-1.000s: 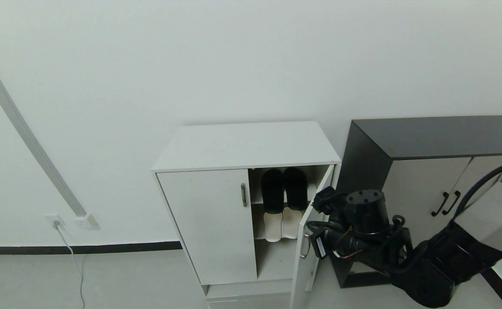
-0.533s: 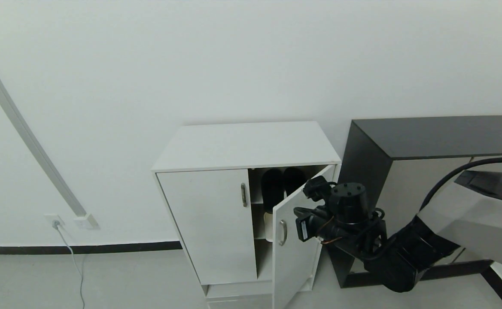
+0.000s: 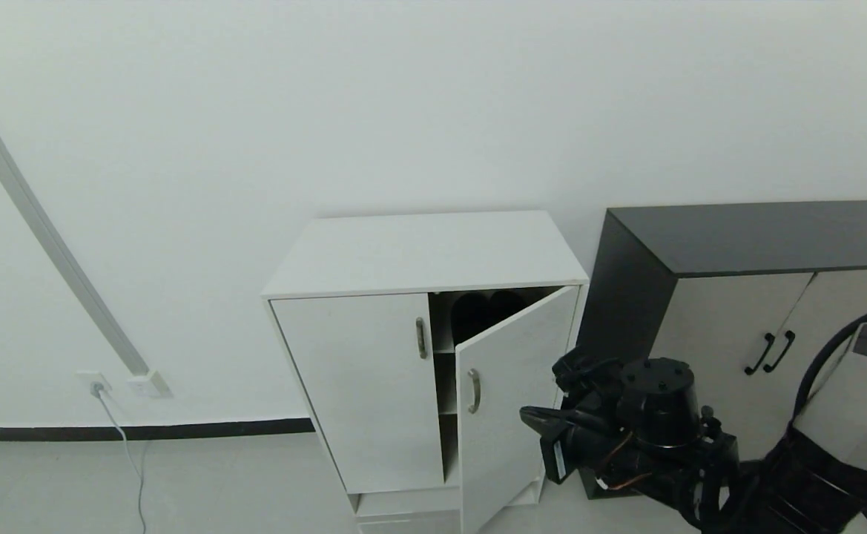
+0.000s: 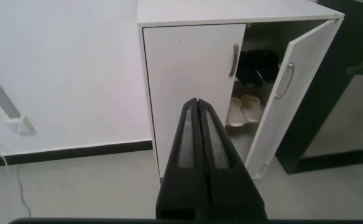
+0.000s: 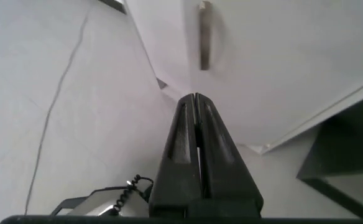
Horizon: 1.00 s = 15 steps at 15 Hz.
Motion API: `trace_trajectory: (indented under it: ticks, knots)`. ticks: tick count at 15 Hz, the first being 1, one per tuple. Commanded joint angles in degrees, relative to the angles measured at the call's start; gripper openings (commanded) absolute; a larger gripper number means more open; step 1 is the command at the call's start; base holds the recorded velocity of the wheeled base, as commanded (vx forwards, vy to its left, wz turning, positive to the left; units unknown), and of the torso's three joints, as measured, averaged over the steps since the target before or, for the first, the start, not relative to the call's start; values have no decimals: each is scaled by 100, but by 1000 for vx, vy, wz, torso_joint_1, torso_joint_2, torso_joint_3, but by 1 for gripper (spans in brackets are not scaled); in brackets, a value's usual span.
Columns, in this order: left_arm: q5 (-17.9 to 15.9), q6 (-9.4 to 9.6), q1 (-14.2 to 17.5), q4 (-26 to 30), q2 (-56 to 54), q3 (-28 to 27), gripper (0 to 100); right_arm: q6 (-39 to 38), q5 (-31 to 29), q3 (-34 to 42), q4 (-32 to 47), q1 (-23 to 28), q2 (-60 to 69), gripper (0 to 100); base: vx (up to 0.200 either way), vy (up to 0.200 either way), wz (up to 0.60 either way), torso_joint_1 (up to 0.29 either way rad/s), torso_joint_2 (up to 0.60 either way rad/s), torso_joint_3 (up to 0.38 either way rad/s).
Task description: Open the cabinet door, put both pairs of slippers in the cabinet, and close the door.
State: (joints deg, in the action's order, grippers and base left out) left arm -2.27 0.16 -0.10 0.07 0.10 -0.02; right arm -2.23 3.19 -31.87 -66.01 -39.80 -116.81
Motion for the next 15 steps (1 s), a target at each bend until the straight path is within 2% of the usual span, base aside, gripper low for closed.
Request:
trace_trajectory:
  ticks: [1, 5, 15]
  knots:
    - [-2, 2, 1, 1, -1, 2, 0, 12, 6, 295, -122, -133, 176, 0, 200, 0, 0, -22, -7, 7]
    - [-2, 2, 1, 1, -1, -6, 0, 3, 6, 242, -140, -142, 27, 0, 200, 0, 0, 9, 7, 1]
    - [-2, -7, 1, 1, -1, 2, 0, -14, -21, -979, -105, 280, -914, 0, 0, 0, 0, 0, 0, 0]
